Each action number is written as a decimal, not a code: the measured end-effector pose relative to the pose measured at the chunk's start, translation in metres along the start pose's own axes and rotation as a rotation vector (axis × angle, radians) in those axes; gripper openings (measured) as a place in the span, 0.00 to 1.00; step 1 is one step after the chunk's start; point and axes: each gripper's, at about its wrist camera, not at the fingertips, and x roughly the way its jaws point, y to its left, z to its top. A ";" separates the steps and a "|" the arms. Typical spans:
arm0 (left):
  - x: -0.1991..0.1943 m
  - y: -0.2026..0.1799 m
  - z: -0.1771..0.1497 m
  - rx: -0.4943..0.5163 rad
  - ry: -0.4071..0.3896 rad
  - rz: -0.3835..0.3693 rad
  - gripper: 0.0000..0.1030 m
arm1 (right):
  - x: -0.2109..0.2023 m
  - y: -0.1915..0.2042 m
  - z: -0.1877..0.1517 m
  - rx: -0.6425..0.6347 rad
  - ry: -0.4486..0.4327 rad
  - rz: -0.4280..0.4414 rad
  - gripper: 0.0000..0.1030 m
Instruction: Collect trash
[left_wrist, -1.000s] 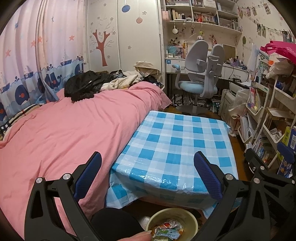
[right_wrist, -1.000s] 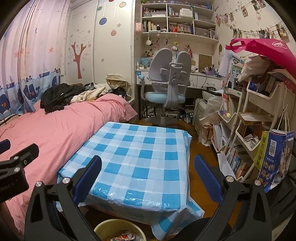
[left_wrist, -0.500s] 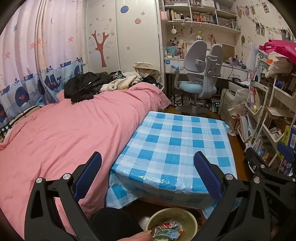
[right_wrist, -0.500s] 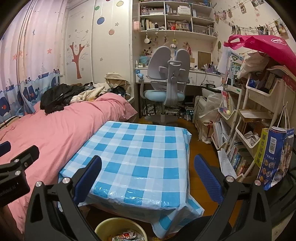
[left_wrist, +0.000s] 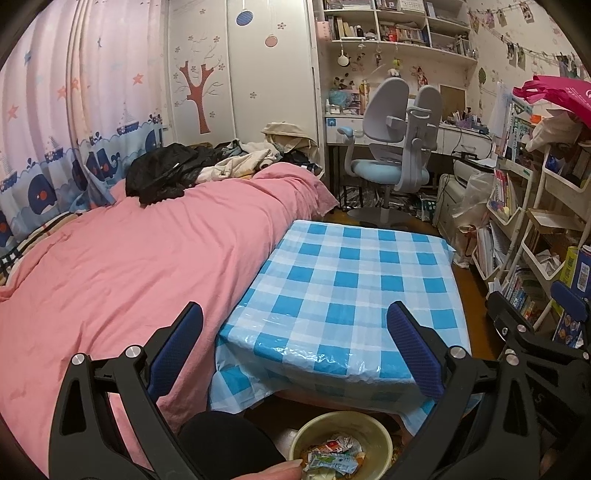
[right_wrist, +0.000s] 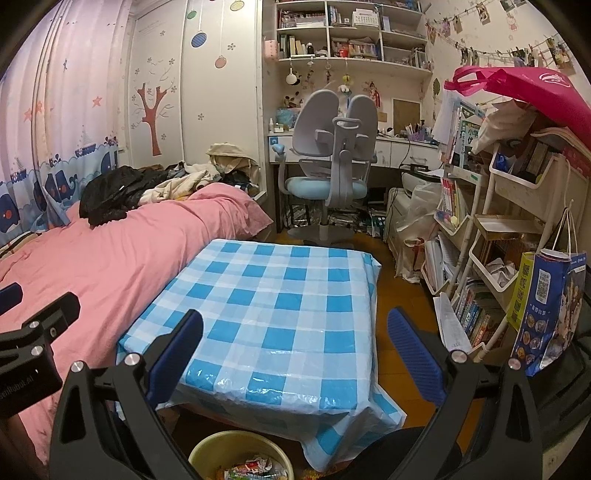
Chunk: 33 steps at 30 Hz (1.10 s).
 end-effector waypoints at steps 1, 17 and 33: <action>0.000 0.000 0.000 -0.001 0.000 -0.001 0.93 | 0.000 0.000 0.000 0.000 0.002 0.000 0.93; 0.000 -0.002 0.000 0.001 0.001 -0.001 0.93 | -0.003 0.002 -0.004 0.004 0.005 0.001 0.93; 0.000 -0.002 0.000 -0.001 0.002 0.000 0.93 | -0.003 0.001 -0.003 0.004 0.008 0.000 0.93</action>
